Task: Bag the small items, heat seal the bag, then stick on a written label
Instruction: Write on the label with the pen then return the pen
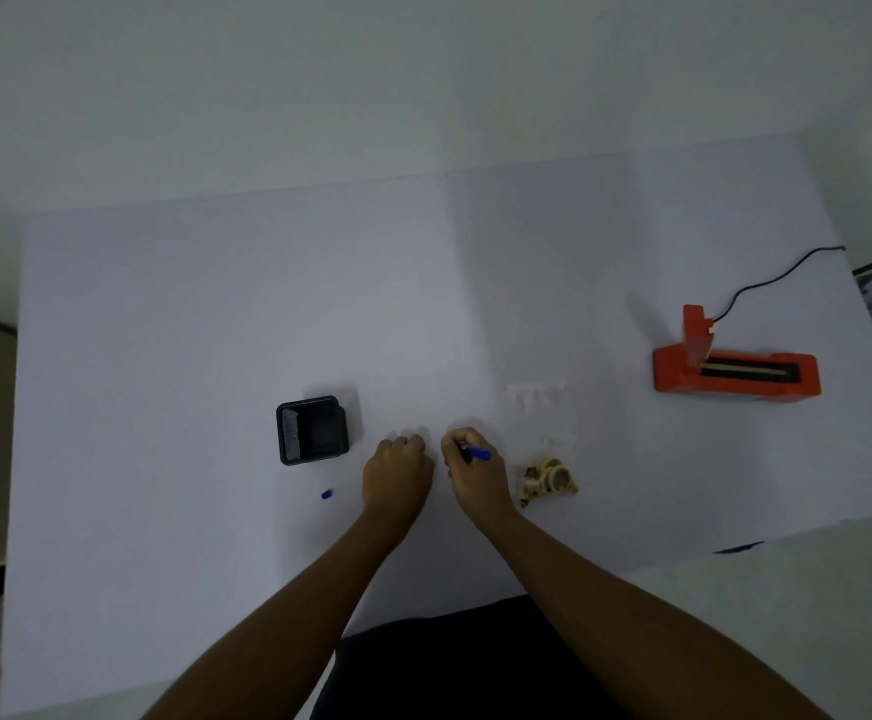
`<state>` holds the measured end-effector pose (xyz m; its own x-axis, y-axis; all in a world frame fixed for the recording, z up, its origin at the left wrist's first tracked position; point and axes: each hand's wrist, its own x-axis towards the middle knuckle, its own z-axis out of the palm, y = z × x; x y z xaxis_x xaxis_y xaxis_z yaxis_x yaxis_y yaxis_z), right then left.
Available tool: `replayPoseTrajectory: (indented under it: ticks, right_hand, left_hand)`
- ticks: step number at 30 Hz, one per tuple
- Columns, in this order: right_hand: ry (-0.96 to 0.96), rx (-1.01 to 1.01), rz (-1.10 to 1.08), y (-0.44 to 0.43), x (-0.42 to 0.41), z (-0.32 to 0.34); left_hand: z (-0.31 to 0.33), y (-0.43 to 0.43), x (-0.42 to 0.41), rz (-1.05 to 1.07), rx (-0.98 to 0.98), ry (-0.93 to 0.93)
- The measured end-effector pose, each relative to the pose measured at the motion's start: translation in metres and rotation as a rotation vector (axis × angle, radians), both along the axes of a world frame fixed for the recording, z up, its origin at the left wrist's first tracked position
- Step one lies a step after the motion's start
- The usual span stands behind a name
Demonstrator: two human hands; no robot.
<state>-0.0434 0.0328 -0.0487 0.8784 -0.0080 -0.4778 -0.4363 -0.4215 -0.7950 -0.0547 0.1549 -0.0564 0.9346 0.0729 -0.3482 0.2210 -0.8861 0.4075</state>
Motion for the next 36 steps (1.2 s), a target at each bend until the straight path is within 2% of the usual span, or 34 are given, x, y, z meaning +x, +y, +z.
replayPoseTrajectory:
  ticks: [2,4,9,14,20,28,36]
  right_hand:
    - [-0.042,0.046,0.045,-0.002,-0.003,0.000]
    - [-0.061,0.085,0.111,-0.004,-0.004,0.000]
    - [-0.090,0.003,0.248,0.001,0.004,-0.006]
    - [-0.202,-0.060,0.365,0.004,0.010,-0.007]
    - [-0.213,-0.132,0.551,-0.002,0.016,-0.009]
    - [-0.193,-0.089,0.580,-0.001,0.030,-0.008]
    - [-0.213,-0.099,0.670,0.014,0.042,-0.006]
  left_hand:
    - [-0.001,0.001,-0.001,0.194,-0.189,0.009]
    - [0.001,0.001,-0.002,0.300,-0.342,0.016]
    - [0.006,0.001,-0.006,0.346,-0.463,0.005]
    - [0.009,0.004,-0.003,0.347,-0.484,0.032]
    - [0.008,0.012,0.005,0.322,-0.484,0.126]
    - [0.003,0.024,0.007,0.384,-0.537,0.210]
    - [-0.003,0.028,0.011,0.342,-0.418,0.227]
